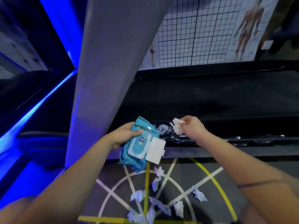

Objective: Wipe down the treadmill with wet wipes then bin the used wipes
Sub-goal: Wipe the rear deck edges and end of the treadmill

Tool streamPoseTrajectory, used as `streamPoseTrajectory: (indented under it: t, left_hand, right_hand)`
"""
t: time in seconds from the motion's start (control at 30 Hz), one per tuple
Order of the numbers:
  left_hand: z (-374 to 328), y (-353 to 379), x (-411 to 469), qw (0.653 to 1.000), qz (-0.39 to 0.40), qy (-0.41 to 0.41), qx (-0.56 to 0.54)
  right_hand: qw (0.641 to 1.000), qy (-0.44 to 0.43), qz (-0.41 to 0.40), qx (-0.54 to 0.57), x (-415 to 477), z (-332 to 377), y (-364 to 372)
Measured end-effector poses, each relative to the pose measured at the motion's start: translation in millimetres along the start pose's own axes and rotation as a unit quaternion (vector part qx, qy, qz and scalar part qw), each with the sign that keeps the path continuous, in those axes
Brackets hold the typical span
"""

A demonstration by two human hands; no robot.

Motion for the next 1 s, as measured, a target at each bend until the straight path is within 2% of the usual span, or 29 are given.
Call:
streamPoseTrajectory:
  t: [0.13, 0.3, 0.4, 0.5, 0.7, 0.87, 1.0]
  left_hand:
    - [29.6, -34.6, -20.9, 0.992, -0.115, -0.002, -0.051]
    - [58.8, -42.6, -48.8, 0.974, -0.178, -0.005, -0.14]
    - [72.8, -37.0, -60.4, 0.966, -0.206, -0.001, -0.157]
    - [88.6, -39.6, -63.6, 0.96, -0.224, -0.021, -0.166]
    - [104.1, -63.5, -51.0, 0.956, -0.243, -0.059, -0.152]
    - [100.2, -59.1, -27.1, 0.965, -0.241, -0.047, -0.097]
    - [96.6, -59.8, -26.1, 0.965, -0.223, -0.086, -0.108]
  right_hand:
    - [0.998, -0.022, 0.04, -0.035, -5.8, -4.5, 14.1]
    - [0.996, -0.031, 0.068, -0.041, -4.9, -0.8, 33.0]
    - [0.996, -0.028, 0.085, -0.019, -3.1, 3.0, 41.6]
    - [0.995, -0.036, 0.095, -0.007, -3.3, 14.2, 46.3]
    - [0.981, -0.032, 0.183, -0.047, 13.7, 17.7, 67.6]
    - [0.99, -0.05, 0.115, -0.059, 29.6, 17.0, 82.8]
    - [0.982, -0.07, 0.117, -0.13, 39.2, -1.4, 87.0]
Point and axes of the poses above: each hand's wrist, its own x-axis towards the middle knuckle, its own y-axis out of the palm, z = x × y, the point moved 2 cm from there along x, towards the middle knuckle, and after that the axes turned 12 degrees about -y, right-handed, at the moved point
